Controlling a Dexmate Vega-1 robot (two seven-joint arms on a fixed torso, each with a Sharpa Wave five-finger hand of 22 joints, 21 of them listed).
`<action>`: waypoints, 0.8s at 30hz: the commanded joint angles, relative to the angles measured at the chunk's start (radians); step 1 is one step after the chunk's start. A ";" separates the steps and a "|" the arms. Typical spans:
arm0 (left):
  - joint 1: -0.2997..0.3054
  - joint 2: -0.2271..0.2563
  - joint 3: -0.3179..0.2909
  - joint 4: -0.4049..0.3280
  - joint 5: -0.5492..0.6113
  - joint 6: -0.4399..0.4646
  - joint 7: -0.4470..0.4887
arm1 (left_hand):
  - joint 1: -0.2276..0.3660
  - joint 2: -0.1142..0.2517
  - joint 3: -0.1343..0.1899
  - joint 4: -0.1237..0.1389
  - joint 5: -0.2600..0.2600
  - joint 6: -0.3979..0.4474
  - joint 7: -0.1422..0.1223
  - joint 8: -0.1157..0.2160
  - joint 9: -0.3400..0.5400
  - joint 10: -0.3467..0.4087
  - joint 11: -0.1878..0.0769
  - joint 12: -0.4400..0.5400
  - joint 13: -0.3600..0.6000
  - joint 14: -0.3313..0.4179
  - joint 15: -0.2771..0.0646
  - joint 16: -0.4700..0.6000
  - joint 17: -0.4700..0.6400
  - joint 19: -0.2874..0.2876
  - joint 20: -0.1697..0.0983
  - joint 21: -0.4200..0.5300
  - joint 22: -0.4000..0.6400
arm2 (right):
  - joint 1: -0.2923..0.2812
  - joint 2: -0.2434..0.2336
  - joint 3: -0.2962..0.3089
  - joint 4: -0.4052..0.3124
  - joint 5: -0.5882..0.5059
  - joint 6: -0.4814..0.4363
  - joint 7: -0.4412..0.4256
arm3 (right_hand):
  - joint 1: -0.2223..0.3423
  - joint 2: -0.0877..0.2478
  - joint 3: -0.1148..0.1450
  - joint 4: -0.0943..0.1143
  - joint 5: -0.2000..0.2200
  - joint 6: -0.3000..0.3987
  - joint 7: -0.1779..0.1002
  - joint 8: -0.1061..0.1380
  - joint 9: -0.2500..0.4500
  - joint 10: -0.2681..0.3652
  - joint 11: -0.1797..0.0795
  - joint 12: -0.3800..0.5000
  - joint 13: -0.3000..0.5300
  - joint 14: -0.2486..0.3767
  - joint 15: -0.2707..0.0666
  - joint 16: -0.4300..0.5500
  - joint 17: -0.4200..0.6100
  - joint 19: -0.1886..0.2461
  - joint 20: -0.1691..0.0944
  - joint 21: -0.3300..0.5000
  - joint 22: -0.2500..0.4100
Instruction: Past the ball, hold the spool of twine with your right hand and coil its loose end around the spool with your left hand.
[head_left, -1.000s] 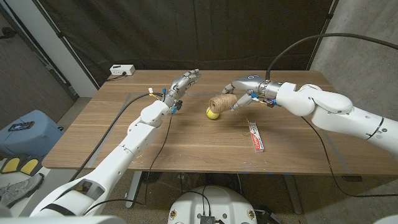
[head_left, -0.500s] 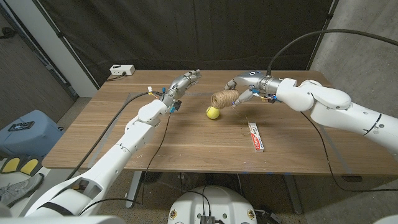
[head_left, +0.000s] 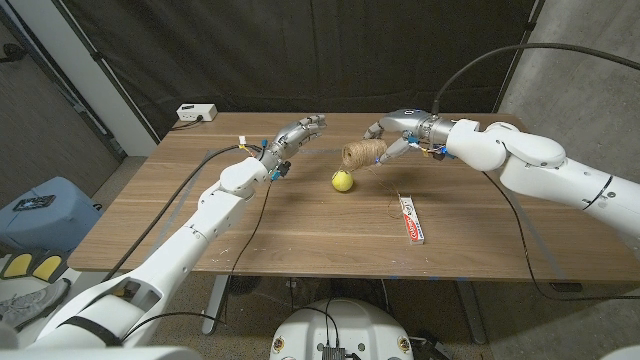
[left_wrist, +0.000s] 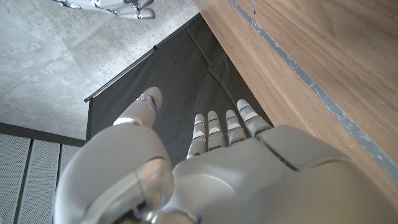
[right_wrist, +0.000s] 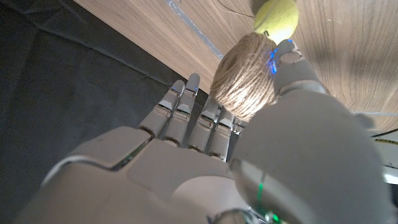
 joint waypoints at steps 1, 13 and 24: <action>-0.060 0.025 0.036 0.046 -0.013 0.010 -0.101 | 0.037 -0.010 0.002 -0.003 -0.006 -0.041 0.004 -0.004 0.003 -0.034 0.010 -0.005 0.012 -0.035 0.016 -0.007 0.004 -0.028 0.009 -0.008 0.002 | 0.032 0.018 0.006 0.047 0.038 0.015 0.015 | 0.027 0.047 -0.004 0.005 0.000 0.138 -0.073 0.005 0.005 0.071 -0.064 0.007 0.004 0.011 -0.165 0.007 0.005 0.009 -0.001 0.004 0.003; -0.076 0.039 0.058 0.042 -0.011 0.020 -0.130 | 0.056 -0.017 -0.004 0.001 -0.010 -0.069 0.014 -0.004 0.003 -0.050 0.012 -0.005 0.020 -0.052 0.021 -0.006 0.005 -0.040 0.011 -0.008 0.003 | 0.055 0.026 0.007 0.080 0.050 0.027 0.019 | 0.030 0.049 -0.003 0.004 -0.001 0.139 -0.070 0.003 0.005 0.074 -0.062 0.006 0.003 0.020 -0.167 0.006 0.005 0.011 -0.004 0.004 0.003; -0.099 0.043 0.079 0.064 -0.012 0.018 -0.167 | 0.077 -0.023 -0.006 0.001 -0.014 -0.085 0.019 -0.003 0.004 -0.070 0.013 -0.003 0.030 -0.069 0.030 -0.007 0.006 -0.054 0.015 -0.010 0.003 | 0.073 0.039 0.005 0.104 0.066 0.035 0.031 | 0.032 0.051 -0.004 0.003 -0.002 0.145 -0.069 0.004 0.005 0.077 -0.061 0.006 0.004 0.026 -0.168 0.005 0.005 0.012 -0.004 0.004 0.003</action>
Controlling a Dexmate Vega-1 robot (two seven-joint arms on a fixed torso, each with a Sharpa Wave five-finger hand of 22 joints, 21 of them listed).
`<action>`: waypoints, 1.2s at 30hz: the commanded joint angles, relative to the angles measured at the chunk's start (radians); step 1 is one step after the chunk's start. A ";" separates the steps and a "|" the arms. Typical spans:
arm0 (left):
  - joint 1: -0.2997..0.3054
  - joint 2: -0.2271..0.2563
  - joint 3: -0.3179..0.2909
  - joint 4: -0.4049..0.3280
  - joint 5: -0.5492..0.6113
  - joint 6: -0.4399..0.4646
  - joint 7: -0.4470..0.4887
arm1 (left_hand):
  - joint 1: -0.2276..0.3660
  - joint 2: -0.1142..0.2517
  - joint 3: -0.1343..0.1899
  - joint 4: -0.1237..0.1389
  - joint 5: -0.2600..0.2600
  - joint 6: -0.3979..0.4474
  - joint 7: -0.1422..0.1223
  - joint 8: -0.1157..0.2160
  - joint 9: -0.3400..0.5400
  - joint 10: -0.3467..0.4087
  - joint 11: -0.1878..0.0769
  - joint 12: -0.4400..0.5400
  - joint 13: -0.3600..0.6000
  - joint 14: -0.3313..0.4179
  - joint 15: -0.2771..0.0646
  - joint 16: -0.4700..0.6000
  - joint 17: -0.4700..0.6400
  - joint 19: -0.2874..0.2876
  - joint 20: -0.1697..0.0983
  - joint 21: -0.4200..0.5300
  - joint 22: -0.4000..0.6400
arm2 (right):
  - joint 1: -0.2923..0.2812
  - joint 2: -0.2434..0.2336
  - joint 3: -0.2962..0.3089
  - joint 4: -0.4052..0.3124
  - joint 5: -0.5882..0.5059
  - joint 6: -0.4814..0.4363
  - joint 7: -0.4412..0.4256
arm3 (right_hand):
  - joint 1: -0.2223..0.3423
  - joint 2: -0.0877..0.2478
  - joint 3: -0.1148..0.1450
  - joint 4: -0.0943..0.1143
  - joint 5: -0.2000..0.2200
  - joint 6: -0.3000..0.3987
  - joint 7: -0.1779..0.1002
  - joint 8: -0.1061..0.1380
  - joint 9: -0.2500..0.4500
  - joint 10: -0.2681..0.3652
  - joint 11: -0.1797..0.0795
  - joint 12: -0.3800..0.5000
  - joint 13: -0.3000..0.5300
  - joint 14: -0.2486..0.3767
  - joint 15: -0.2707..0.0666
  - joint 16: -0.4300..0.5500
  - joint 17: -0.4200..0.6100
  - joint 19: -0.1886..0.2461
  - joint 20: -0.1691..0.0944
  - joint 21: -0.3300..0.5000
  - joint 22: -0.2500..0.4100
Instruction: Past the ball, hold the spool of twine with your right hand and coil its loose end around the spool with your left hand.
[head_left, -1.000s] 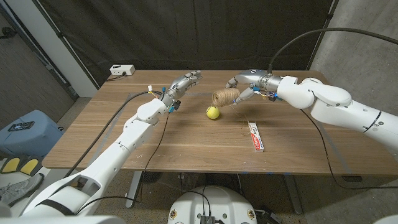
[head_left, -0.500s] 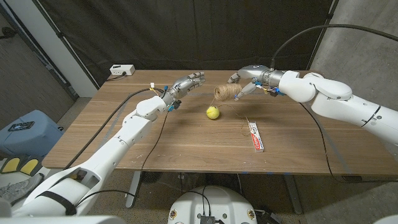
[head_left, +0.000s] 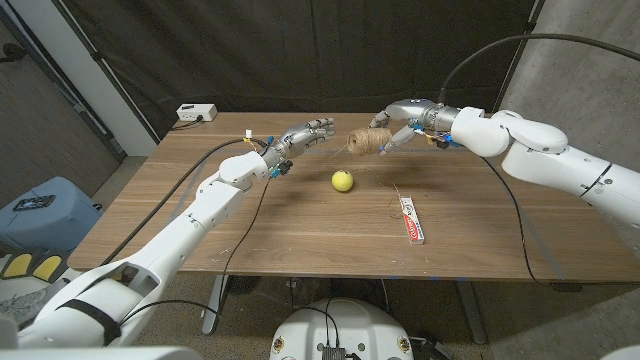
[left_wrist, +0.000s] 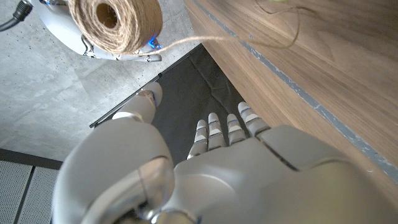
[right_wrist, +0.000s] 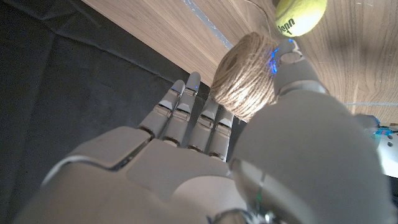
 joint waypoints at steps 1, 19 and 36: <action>-0.031 0.007 0.028 0.027 -0.002 -0.002 -0.045 | 0.020 -0.006 -0.007 0.001 -0.007 -0.014 0.003 0.005 0.004 -0.019 0.001 0.004 0.008 -0.014 0.006 -0.003 0.005 -0.011 0.004 -0.004 0.003 | 0.022 0.013 -0.002 0.028 0.021 0.010 0.014 | 0.032 0.051 0.001 0.003 0.002 0.143 -0.070 0.003 0.005 0.070 -0.063 0.007 0.005 0.011 -0.165 0.002 0.004 0.009 -0.001 0.004 0.003; -0.061 0.009 0.058 0.052 0.008 -0.009 -0.069 | 0.053 -0.022 -0.014 -0.001 -0.017 -0.002 0.009 0.019 0.006 -0.010 -0.010 0.023 0.022 0.001 0.001 0.008 0.007 -0.008 0.005 0.001 0.003 | 0.050 0.028 -0.003 0.056 0.032 0.023 0.024 | 0.033 0.058 -0.009 0.005 -0.005 0.147 -0.066 0.002 0.006 0.074 -0.060 0.006 0.004 0.016 -0.165 0.009 0.014 0.011 -0.001 0.003 0.003; -0.049 -0.008 0.060 0.065 0.026 -0.041 -0.002 | 0.151 -0.017 -0.036 0.006 -0.033 0.155 -0.017 0.058 0.016 0.113 -0.056 0.142 0.084 0.138 -0.057 0.038 0.014 0.066 -0.014 0.033 0.004 | 0.063 0.039 0.000 0.069 0.034 0.038 0.008 | 0.034 0.065 -0.015 0.006 -0.010 0.155 -0.067 0.002 0.007 0.084 -0.058 0.008 0.005 0.025 -0.165 0.013 0.019 0.012 -0.001 0.002 0.003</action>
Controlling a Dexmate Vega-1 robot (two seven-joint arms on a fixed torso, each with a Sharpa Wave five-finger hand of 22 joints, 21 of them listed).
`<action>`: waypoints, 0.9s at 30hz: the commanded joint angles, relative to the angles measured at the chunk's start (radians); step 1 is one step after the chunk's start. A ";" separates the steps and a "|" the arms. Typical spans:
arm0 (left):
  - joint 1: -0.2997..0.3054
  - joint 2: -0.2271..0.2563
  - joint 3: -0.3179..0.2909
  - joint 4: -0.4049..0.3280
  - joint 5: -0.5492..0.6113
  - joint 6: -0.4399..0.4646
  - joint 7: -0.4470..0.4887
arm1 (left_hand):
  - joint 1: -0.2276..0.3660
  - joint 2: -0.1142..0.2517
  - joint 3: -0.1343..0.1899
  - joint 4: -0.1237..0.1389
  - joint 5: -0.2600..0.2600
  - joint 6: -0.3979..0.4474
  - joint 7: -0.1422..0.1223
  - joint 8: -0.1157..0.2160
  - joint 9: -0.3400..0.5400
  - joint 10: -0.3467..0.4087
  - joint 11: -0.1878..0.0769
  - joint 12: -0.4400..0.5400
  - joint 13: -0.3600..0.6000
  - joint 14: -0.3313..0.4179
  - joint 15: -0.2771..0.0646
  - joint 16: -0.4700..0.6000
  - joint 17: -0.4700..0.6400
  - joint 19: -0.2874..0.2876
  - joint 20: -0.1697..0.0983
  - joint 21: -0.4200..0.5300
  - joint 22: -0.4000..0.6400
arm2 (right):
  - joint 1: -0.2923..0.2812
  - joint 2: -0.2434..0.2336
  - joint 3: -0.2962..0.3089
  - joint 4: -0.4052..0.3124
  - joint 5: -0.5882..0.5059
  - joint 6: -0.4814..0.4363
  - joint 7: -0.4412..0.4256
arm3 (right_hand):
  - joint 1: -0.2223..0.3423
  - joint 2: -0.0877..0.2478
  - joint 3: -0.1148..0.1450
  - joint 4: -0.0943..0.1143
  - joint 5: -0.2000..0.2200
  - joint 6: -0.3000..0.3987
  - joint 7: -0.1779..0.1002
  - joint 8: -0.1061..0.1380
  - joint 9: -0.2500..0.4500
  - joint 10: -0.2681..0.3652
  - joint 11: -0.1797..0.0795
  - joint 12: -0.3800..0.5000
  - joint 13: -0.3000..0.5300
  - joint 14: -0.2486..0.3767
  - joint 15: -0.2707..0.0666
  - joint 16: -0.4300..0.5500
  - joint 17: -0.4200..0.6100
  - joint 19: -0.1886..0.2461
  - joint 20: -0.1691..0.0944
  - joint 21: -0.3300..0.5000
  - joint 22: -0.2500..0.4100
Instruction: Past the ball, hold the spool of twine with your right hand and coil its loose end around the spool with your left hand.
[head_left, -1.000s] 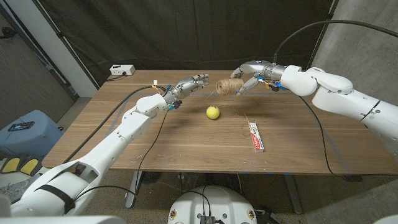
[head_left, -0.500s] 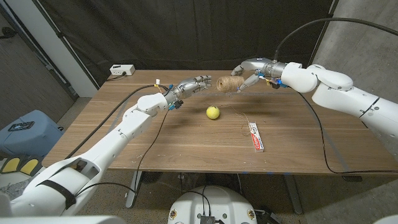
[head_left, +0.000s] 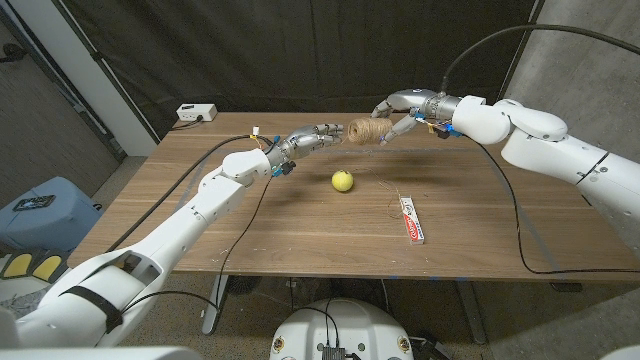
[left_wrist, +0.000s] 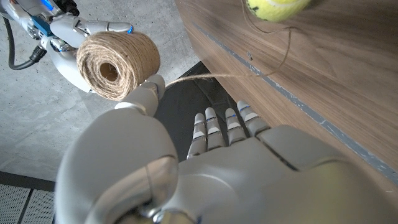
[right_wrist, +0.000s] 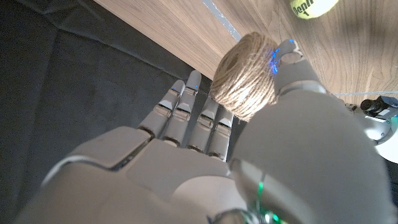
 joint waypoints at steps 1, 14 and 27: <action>0.015 -0.020 -0.003 0.012 0.016 -0.030 0.068 | 0.044 0.007 -0.010 -0.002 -0.004 0.066 -0.022 0.016 0.008 0.059 -0.030 0.050 0.026 0.063 -0.027 0.014 0.006 0.048 -0.008 0.018 0.004 | 0.011 0.008 0.001 0.009 0.000 0.010 -0.012 | 0.034 0.065 -0.005 0.001 -0.005 0.154 -0.068 0.005 0.002 0.079 -0.065 0.008 0.004 0.011 -0.163 0.006 0.003 0.013 -0.002 0.003 0.003; 0.007 -0.041 0.012 0.025 0.045 -0.045 0.124 | 0.136 0.005 -0.060 0.000 0.000 0.291 -0.083 0.065 0.012 0.240 -0.114 0.148 0.064 0.254 -0.111 0.062 0.009 0.160 -0.024 0.053 0.004 | 0.029 0.019 -0.004 0.020 -0.007 0.019 -0.009 | 0.038 0.076 -0.006 0.001 -0.009 0.171 -0.070 0.008 0.002 0.102 -0.067 0.013 0.001 0.037 -0.168 0.011 0.005 0.020 -0.005 0.004 0.003; -0.018 -0.055 0.036 0.047 0.054 -0.044 0.119 | 0.140 0.009 -0.074 0.007 0.001 0.310 -0.091 0.066 0.012 0.255 -0.116 0.150 0.067 0.268 -0.117 0.068 0.011 0.163 -0.024 0.054 0.005 | 0.036 0.022 -0.004 0.020 -0.009 0.023 -0.014 | 0.041 0.076 -0.007 -0.001 -0.011 0.176 -0.069 0.008 0.002 0.108 -0.065 0.014 0.001 0.047 -0.168 0.010 0.004 0.024 -0.008 0.005 0.003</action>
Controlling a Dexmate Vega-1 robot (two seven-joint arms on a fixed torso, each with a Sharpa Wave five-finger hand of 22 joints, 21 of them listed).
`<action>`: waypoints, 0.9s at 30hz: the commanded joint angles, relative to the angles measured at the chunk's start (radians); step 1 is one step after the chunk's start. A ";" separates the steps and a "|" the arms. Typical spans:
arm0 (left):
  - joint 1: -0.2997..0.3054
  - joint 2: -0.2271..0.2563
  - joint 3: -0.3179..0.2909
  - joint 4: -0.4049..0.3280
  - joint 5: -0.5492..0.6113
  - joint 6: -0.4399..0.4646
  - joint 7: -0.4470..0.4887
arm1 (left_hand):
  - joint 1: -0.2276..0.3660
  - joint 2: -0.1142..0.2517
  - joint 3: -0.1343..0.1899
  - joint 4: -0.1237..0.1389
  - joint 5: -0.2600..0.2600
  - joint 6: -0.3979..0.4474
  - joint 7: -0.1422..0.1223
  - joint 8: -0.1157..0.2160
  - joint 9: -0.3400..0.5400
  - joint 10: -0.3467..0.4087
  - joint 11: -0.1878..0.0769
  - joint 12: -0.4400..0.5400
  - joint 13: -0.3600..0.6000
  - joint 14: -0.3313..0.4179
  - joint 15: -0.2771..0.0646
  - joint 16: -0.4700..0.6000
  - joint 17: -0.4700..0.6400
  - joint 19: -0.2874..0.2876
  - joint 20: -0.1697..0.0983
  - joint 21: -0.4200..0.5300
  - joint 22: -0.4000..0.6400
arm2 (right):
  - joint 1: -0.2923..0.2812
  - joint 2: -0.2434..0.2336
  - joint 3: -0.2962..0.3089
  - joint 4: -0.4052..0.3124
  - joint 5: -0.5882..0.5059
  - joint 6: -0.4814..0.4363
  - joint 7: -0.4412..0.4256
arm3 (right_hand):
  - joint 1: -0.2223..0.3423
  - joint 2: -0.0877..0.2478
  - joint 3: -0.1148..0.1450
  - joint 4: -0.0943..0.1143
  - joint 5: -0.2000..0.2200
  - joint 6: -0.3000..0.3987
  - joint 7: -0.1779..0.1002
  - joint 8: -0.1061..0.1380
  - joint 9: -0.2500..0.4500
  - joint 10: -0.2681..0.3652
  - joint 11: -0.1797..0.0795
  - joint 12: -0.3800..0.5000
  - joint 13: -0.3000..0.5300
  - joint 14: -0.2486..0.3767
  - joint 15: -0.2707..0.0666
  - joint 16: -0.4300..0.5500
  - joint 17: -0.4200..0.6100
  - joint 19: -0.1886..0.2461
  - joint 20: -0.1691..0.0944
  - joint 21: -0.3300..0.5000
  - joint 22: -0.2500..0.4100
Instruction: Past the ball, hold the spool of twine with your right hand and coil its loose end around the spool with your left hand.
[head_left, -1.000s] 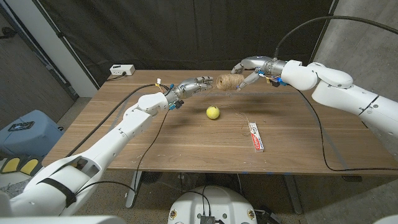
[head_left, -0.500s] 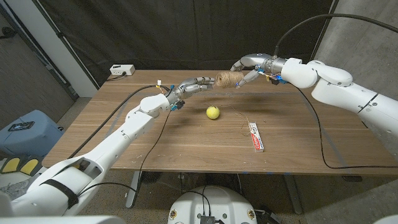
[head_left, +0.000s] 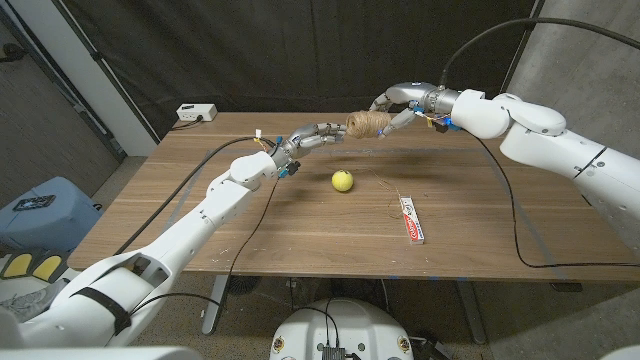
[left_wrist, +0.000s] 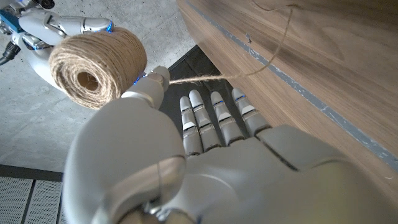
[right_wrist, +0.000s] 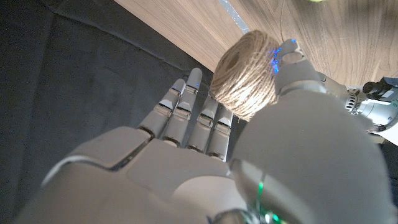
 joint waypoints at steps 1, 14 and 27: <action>-0.021 -0.019 0.022 0.023 0.011 -0.008 0.008 | 0.014 0.005 -0.008 0.000 0.001 0.015 -0.003 0.007 0.003 0.010 0.003 0.005 0.005 0.010 0.002 0.004 0.002 0.009 0.003 0.006 0.005 | 0.009 0.005 -0.002 0.002 -0.007 0.005 -0.004 | 0.041 0.078 0.004 0.000 0.000 0.157 -0.088 0.008 0.003 0.092 -0.076 0.010 0.005 0.018 -0.165 0.008 0.003 0.006 -0.005 0.005 0.003; -0.030 -0.033 0.044 0.020 0.030 -0.007 0.033 | 0.041 0.014 -0.027 -0.002 0.008 0.098 -0.020 0.029 0.006 0.046 -0.002 0.017 0.015 0.042 -0.007 0.015 0.006 0.031 0.003 0.013 0.006 | 0.021 0.012 -0.006 0.006 -0.008 0.016 0.001 | 0.047 0.081 0.001 -0.003 -0.004 0.177 -0.085 0.013 0.003 0.113 -0.071 0.015 0.004 0.044 -0.168 0.012 0.004 0.022 -0.008 0.008 0.003; -0.022 -0.050 0.064 0.019 0.044 -0.021 0.062 | 0.052 0.021 -0.038 0.000 0.012 0.127 -0.026 0.035 0.008 0.065 -0.004 0.023 0.021 0.055 -0.011 0.019 0.008 0.038 0.004 0.016 0.006 | 0.027 0.020 0.001 0.009 0.011 0.045 -0.007 | 0.051 0.082 -0.001 -0.004 -0.006 0.180 -0.083 0.012 0.004 0.114 -0.071 0.013 0.002 0.053 -0.169 0.010 0.005 0.023 -0.013 0.007 0.002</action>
